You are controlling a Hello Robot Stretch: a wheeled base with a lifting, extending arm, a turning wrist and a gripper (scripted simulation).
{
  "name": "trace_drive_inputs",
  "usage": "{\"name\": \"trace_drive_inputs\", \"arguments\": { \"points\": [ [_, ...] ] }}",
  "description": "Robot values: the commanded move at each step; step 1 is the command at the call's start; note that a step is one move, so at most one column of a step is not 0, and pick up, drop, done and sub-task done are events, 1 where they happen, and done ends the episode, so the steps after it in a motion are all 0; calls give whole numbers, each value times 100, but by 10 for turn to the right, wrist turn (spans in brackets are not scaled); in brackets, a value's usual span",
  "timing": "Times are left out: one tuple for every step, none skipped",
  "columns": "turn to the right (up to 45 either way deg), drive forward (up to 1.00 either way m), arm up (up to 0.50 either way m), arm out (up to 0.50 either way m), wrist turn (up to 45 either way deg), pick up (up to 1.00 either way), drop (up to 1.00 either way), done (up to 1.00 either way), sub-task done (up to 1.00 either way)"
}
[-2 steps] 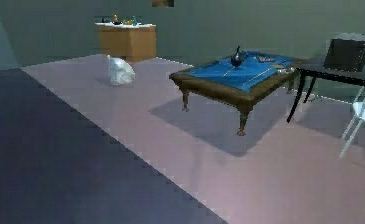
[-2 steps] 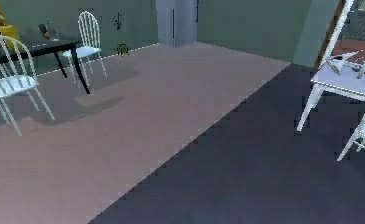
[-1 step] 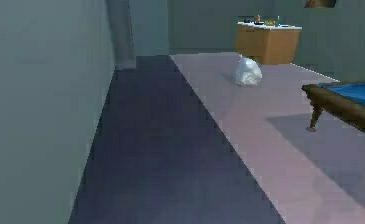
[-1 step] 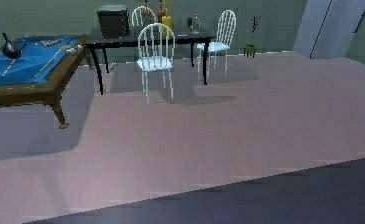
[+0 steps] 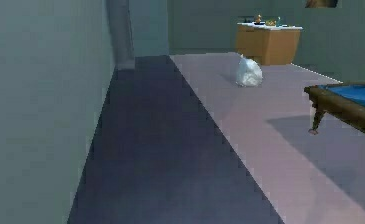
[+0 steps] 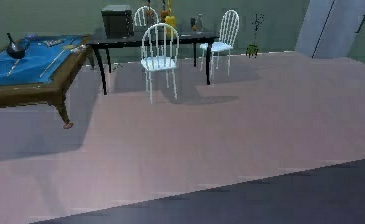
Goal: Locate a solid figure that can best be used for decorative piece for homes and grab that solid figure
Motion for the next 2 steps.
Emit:
{"name": "trace_drive_inputs", "arguments": {
  "points": [
    [60,0,0,0,0,0,0,0,0],
    [0,100,0,0,0,0,0,0,0]
  ]
}}
